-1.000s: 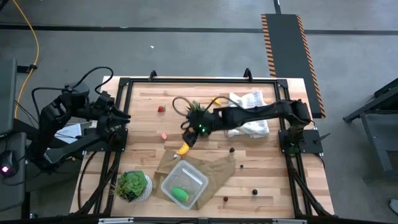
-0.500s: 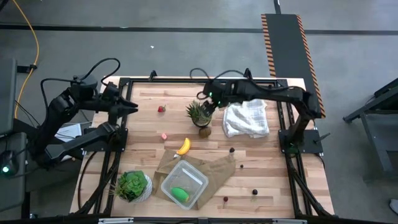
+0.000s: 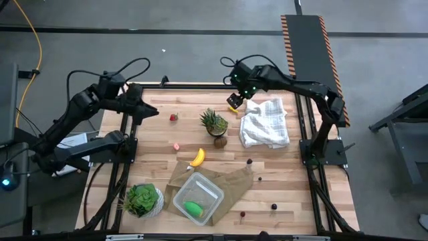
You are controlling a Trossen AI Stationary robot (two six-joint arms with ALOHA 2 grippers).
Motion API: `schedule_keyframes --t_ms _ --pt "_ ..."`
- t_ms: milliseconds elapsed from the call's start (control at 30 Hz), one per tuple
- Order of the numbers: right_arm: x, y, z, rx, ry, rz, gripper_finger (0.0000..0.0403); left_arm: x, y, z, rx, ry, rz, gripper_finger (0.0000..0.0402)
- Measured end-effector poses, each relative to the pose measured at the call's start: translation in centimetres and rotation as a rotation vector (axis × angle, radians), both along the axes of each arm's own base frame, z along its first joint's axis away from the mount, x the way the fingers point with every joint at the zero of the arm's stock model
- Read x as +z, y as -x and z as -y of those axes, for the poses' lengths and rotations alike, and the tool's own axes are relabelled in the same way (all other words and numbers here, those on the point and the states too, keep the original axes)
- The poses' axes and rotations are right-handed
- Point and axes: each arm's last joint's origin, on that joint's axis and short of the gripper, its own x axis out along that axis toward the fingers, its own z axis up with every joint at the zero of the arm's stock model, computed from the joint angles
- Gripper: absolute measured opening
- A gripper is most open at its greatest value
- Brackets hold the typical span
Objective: Pick and placing Produce into tupperware
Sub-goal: Put the yellow corn into the container
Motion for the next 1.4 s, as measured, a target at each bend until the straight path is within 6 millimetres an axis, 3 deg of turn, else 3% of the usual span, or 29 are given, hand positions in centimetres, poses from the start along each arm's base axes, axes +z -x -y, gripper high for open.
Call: schedule_keyframes --t_ms 200,500,933,1200,1400 --pt "-1.5 0.4 1.6 0.069 -0.016 -0.056 0.0256 -0.3 -0.6 -0.7 0.012 0.049 -0.013 0.0133" --pt "-5.7 -1.3 3.3 0.133 -0.049 -0.11 0.0256 -0.2 -0.6 -0.8 0.037 0.054 -0.005 0.0133" --pt "-10.0 -2.4 4.2 0.137 -0.124 -0.171 0.0256 -0.2 -0.6 -0.8 0.035 0.041 -0.009 0.0134" --pt "-11.6 -3.1 4.5 0.158 -0.134 -0.175 0.0256 -0.2 -0.6 -0.8 0.025 0.027 -0.012 0.0134" --pt "-11.8 -3.5 4.7 0.159 -0.113 -0.147 0.0256 -0.2 -0.6 -0.9 0.024 0.027 -0.013 0.0134"
